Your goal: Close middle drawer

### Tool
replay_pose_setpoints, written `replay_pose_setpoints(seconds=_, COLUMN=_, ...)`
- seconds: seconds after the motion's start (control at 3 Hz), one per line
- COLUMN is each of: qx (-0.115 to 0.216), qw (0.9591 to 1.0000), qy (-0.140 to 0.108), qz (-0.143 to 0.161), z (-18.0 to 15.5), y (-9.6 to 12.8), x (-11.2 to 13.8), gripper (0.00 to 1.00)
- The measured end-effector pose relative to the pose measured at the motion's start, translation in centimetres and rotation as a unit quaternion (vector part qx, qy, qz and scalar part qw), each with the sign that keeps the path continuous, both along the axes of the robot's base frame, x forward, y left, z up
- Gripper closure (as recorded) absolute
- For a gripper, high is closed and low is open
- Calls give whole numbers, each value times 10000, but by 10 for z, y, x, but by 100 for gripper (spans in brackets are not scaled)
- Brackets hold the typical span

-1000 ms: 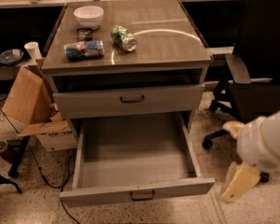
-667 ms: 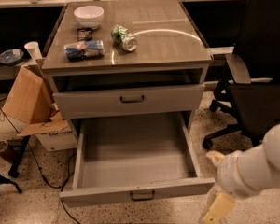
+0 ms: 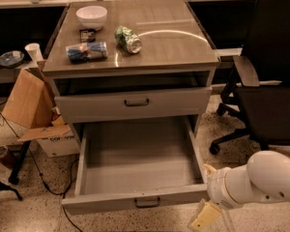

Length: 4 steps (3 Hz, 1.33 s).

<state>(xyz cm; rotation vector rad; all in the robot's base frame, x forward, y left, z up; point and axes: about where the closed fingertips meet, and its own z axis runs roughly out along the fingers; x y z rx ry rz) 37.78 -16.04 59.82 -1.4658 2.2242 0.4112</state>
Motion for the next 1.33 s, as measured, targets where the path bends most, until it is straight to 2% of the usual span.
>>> replay_pose_setpoints(seconds=0.33, qx=31, qw=10000, qy=-23, qz=19, z=0, y=2, x=1, gripper=0)
replay_pose_setpoints(seconds=0.67, qx=391, qw=9989, qy=-189, qz=183, z=-8, y=17, x=11, gripper=0)
replay_pose_setpoints(seconds=1.0, qx=980, qw=9919, qy=-662, qz=455, z=-20, y=41, x=41, gripper=0)
replay_pose_setpoints(seconds=1.33, qx=1402, qw=9840, qy=-858, qz=693, z=-52, y=55, x=74, gripper=0)
